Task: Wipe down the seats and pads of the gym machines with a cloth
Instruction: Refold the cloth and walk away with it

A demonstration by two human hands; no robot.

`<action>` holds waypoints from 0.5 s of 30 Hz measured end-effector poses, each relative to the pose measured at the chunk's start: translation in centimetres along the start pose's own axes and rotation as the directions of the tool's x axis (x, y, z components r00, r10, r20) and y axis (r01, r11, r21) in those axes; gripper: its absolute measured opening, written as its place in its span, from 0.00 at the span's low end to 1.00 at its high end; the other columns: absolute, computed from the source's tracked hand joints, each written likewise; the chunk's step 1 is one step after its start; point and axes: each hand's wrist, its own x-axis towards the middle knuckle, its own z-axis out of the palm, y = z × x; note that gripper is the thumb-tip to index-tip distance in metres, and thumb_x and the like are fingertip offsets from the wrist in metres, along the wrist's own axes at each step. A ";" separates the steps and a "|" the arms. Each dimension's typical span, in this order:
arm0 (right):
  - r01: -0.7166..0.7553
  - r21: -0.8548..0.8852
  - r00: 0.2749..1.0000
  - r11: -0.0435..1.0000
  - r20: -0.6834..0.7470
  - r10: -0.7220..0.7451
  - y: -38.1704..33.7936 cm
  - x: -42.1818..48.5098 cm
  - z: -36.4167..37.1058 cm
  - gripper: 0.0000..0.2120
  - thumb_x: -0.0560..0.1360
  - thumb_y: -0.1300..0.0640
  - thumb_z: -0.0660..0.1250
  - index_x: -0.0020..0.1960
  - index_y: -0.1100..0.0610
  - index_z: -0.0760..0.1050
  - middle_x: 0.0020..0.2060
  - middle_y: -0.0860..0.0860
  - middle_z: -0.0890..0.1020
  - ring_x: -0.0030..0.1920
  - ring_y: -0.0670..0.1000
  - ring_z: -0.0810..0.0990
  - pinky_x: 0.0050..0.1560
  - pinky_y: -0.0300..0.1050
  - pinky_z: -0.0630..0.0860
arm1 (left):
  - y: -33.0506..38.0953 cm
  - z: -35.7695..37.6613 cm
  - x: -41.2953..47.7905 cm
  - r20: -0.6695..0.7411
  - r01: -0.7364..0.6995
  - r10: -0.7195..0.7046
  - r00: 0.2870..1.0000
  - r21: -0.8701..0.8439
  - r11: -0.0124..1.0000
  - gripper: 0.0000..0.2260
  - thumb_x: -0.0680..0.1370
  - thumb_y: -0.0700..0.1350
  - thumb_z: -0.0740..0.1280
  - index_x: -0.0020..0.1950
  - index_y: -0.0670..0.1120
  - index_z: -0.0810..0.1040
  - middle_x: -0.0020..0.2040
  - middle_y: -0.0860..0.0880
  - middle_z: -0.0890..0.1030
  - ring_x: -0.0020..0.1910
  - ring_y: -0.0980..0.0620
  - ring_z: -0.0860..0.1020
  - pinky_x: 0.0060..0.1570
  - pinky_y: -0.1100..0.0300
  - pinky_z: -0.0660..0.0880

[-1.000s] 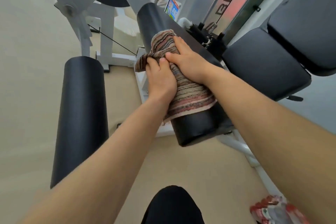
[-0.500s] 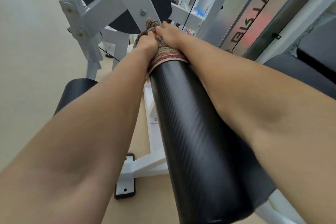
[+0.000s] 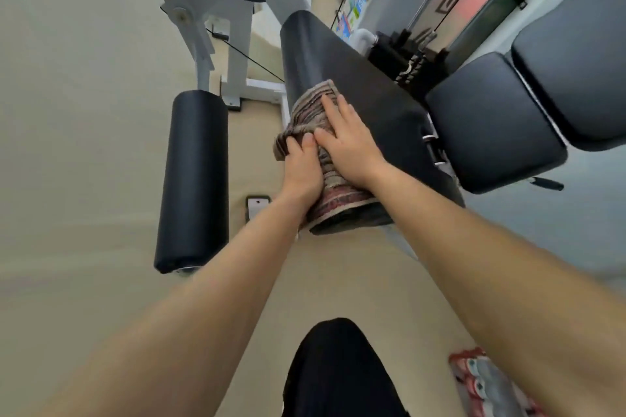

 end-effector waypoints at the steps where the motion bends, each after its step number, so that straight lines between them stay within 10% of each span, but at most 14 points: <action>1: -0.027 0.018 0.999 0.999 -0.016 0.028 0.1 -2.5 0.3 0.31 0.82 0.45 0.54 0.82 0.50 0.48 0.82 0.52 0.49 0.81 0.54 0.47 0.79 0.54 0.47 | -0.4 0.1 -2.2 0.008 0.010 -0.010 1.000 -0.011 1.000 0.26 0.86 0.53 0.48 0.81 0.44 0.51 0.78 0.39 0.63 0.76 0.41 0.63 0.73 0.53 0.59; 7: -0.364 0.330 0.906 0.871 -0.090 0.413 -3.4 -14.8 2.3 0.35 0.79 0.56 0.62 0.80 0.60 0.51 0.80 0.60 0.52 0.79 0.59 0.55 0.78 0.55 0.55 | 1.3 -1.8 -13.5 -0.063 0.086 -0.075 0.995 0.189 0.978 0.16 0.80 0.41 0.62 0.68 0.47 0.75 0.60 0.52 0.80 0.59 0.51 0.77 0.58 0.61 0.70; 12: -0.458 0.878 0.725 0.139 0.279 0.630 -10.2 -20.0 -1.2 0.29 0.65 0.67 0.59 0.66 0.56 0.69 0.57 0.59 0.81 0.54 0.59 0.81 0.47 0.51 0.81 | 5.1 -7.1 -21.1 0.061 0.270 -0.271 0.961 0.027 0.962 0.13 0.71 0.34 0.63 0.47 0.49 0.80 0.41 0.45 0.82 0.36 0.44 0.80 0.32 0.56 0.77; 15: -0.581 0.813 0.668 -0.023 0.493 0.558 -13.9 -24.3 -3.8 0.32 0.70 0.65 0.56 0.72 0.47 0.65 0.58 0.57 0.79 0.57 0.58 0.81 0.48 0.52 0.79 | 8.4 -11.6 -27.0 0.163 0.307 -0.298 0.941 -0.033 0.951 0.11 0.73 0.30 0.61 0.43 0.44 0.78 0.36 0.43 0.79 0.31 0.47 0.75 0.32 0.57 0.73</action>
